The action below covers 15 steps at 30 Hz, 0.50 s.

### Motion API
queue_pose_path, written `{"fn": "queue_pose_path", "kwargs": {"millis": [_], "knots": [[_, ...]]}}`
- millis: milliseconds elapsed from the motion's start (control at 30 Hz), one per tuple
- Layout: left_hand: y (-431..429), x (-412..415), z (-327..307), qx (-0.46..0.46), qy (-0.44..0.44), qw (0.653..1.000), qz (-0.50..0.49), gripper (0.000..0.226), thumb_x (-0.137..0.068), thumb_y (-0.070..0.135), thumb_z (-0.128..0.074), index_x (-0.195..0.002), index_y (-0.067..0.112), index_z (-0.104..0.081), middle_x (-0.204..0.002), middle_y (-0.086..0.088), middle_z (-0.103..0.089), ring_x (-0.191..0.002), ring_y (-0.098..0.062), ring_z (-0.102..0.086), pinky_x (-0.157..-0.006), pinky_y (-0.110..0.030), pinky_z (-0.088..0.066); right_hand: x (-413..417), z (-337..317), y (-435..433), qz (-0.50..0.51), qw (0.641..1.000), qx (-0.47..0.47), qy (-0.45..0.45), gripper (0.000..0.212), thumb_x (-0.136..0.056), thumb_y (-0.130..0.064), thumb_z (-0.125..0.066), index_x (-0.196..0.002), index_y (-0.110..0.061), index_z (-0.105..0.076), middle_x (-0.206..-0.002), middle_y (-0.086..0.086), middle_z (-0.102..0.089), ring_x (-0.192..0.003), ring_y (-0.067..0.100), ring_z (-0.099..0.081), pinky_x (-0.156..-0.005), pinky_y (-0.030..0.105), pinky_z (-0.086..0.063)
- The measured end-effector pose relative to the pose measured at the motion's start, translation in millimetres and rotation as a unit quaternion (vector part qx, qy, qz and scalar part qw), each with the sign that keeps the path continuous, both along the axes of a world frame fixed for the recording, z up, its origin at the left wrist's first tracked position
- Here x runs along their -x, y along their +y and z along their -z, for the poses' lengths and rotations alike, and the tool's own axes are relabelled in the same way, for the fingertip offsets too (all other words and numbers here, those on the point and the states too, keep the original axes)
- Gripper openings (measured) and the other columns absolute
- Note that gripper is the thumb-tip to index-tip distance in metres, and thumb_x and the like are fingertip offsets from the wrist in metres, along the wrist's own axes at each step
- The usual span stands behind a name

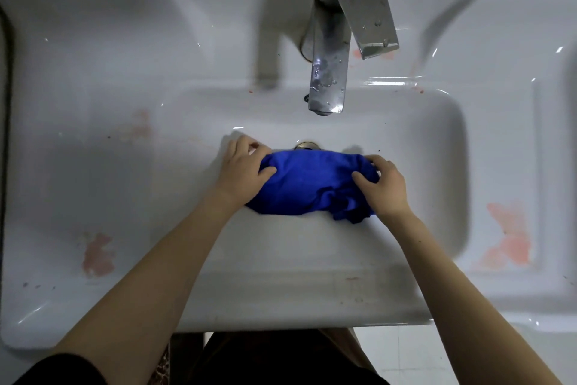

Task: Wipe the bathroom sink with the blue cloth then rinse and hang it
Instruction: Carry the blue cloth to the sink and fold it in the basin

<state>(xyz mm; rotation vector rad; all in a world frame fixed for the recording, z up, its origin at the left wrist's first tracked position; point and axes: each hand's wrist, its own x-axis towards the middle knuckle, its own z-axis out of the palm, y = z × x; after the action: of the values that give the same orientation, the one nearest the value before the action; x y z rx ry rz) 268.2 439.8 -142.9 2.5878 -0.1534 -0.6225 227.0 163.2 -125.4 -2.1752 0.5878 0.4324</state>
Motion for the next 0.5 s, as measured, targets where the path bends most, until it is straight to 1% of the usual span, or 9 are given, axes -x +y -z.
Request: {"fn": "queue_pose_path", "kwargs": {"millis": [67, 133, 200, 267, 333, 367, 400, 433, 500], "knots": [[-5, 1, -1, 0.053, 0.038, 0.998, 0.011, 0.026, -0.084, 0.019, -0.069, -0.107, 0.009, -0.063, -0.115, -0.011, -0.057, -0.108, -0.032, -0.047, -0.105, -0.041, -0.034, 0, -3, -2, 0.011, 0.999, -0.033, 0.001, 0.023, -0.085, -0.015, -0.063, -0.106, -0.025, -0.064, -0.094, -0.015, -0.062, -0.085, 0.001, -0.06, -0.067, 0.013, -0.045], [-6, 5, -7, 0.121, 0.09, 0.989, -0.002, 0.019, -0.083, 0.012, -0.068, -0.096, 0.011, -0.054, -0.101, -0.009, -0.062, -0.094, -0.031, -0.054, -0.091, -0.048, -0.045, 0, -9, -4, 0.009, 0.999, -0.047, 0.006, 0.024, -0.085, -0.013, -0.063, -0.104, -0.028, -0.064, -0.093, -0.017, -0.063, -0.085, 0.004, -0.062, -0.071, 0.021, -0.052], [-2, 11, -13, 0.158, 0.137, 0.976, -0.054, 0.019, -0.086, 0.014, -0.065, -0.095, 0.016, -0.047, -0.099, -0.008, -0.061, -0.091, -0.028, -0.056, -0.081, -0.037, -0.048, 0, -13, -7, -0.036, 0.999, 0.004, 0.012, 0.026, -0.085, -0.014, -0.061, -0.108, -0.025, -0.066, -0.094, -0.01, -0.066, -0.084, 0.013, -0.062, -0.074, 0.027, -0.052], [2, 12, -16, 0.191, 0.155, 0.963, -0.108, 0.016, -0.088, 0.017, -0.064, -0.096, 0.02, -0.05, -0.101, -0.002, -0.063, -0.091, -0.017, -0.057, -0.077, -0.021, -0.043, -1, -17, -9, -0.101, 0.991, 0.084, 0.018, 0.029, -0.084, -0.014, -0.059, -0.111, -0.022, -0.066, -0.094, -0.003, -0.067, -0.082, 0.022, -0.06, -0.07, 0.029, -0.047], [9, 8, -18, 0.205, 0.15, 0.957, -0.142, 0.015, -0.086, 0.019, -0.066, -0.095, 0.028, -0.057, -0.101, 0.01, -0.064, -0.09, 0.0, -0.057, -0.075, -0.013, -0.039, -5, -20, -13, -0.106, 0.992, 0.068, 0.024, 0.026, -0.083, -0.011, -0.056, -0.104, -0.021, -0.068, -0.086, -0.004, -0.067, -0.078, 0.022, -0.06, -0.063, 0.024, -0.044], [12, 4, -19, 0.206, 0.136, 0.956, -0.158, 0.018, -0.085, 0.02, -0.068, -0.096, 0.032, -0.059, -0.1, 0.015, -0.065, -0.092, 0.003, -0.058, -0.075, -0.011, -0.038, -8, -21, -18, -0.098, 0.993, 0.058, 0.021, 0.025, -0.082, -0.009, -0.056, -0.098, -0.022, -0.069, -0.08, -0.007, -0.066, -0.076, 0.019, -0.06, -0.059, 0.019, -0.042], [14, 0, -18, 0.206, 0.116, 0.955, -0.177, 0.021, -0.083, 0.021, -0.07, -0.097, 0.034, -0.061, -0.1, 0.017, -0.065, -0.093, 0.003, -0.059, -0.075, -0.011, -0.039, -13, -20, -23, -0.089, 0.994, 0.062, 0.011, 0.023, -0.082, -0.009, -0.055, -0.093, -0.024, -0.07, -0.075, -0.01, -0.064, -0.072, 0.016, -0.06, -0.056, 0.016, -0.04], [15, -3, -15, 0.202, 0.093, 0.955, -0.199, 0.024, -0.082, 0.021, -0.072, -0.101, 0.032, -0.062, -0.099, 0.016, -0.065, -0.093, 0.0, -0.06, -0.075, -0.011, -0.039, -18, -18, -28, -0.08, 0.994, 0.076, 0.002, 0.021, -0.082, -0.011, -0.055, -0.091, -0.024, -0.069, -0.072, -0.01, -0.063, -0.07, 0.017, -0.058, -0.054, 0.017, -0.039], [12, -6, -8, 0.171, 0.056, 0.954, -0.24, 0.03, -0.081, 0.022, -0.075, -0.108, 0.022, -0.062, -0.099, 0.011, -0.064, -0.09, -0.007, -0.059, -0.075, -0.012, -0.039, -28, -11, -29, -0.082, 0.986, 0.146, -0.011, 0.014, -0.087, -0.02, -0.056, -0.097, -0.019, -0.065, -0.076, -0.003, -0.06, -0.07, 0.024, -0.054, -0.057, 0.027, -0.038]]}}
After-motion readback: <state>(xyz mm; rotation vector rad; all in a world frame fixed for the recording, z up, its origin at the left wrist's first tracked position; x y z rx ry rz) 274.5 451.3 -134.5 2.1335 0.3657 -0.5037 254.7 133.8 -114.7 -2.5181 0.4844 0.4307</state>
